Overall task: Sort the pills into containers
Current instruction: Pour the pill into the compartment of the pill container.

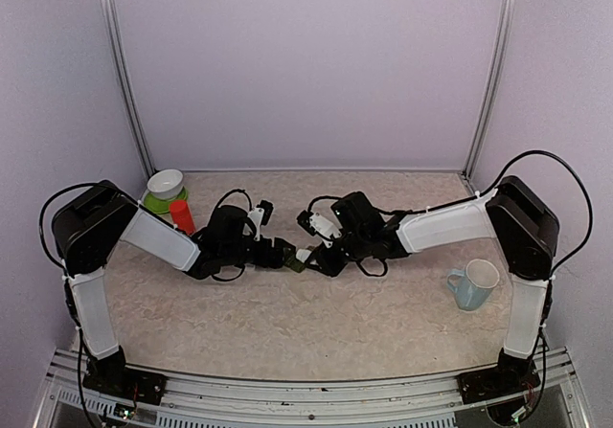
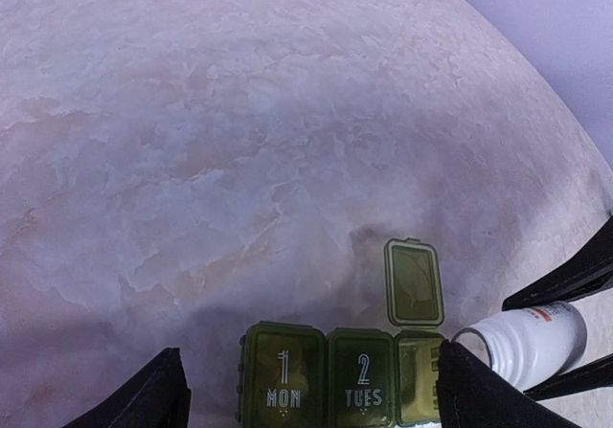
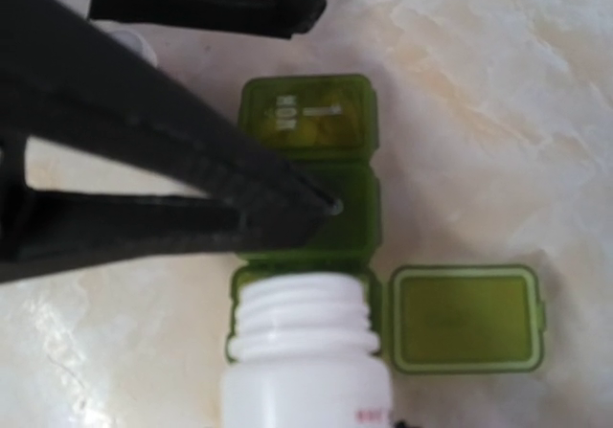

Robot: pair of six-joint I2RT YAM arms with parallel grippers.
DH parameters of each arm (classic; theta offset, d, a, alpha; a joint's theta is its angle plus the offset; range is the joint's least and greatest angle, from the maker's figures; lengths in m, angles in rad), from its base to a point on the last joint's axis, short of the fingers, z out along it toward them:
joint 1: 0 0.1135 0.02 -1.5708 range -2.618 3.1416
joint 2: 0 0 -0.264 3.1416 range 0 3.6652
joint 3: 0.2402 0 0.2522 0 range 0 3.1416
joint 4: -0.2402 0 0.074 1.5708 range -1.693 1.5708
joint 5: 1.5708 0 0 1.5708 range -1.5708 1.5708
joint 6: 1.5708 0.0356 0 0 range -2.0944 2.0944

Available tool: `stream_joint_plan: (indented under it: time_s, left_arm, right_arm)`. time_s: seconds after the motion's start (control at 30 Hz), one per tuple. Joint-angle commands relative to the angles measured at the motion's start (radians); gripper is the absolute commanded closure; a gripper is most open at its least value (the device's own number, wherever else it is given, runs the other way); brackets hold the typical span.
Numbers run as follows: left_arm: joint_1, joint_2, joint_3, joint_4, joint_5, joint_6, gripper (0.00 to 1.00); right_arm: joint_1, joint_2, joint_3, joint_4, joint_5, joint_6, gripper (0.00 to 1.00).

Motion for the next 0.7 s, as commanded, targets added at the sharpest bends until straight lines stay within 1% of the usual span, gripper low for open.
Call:
stream_joint_plan:
  time_s: [0.0,0.67]
  left_arm:
    - [0.005,0.018,0.018,0.006,0.016,-0.002,0.13]
    - [0.005,0.031,0.038,-0.022,0.015,0.01,0.14]
  right_arm:
    - [0.017,0.022,0.038,-0.035,-0.001,-0.006,0.94]
    - [0.021,0.035,0.08,-0.102,0.0,-0.003,0.94]
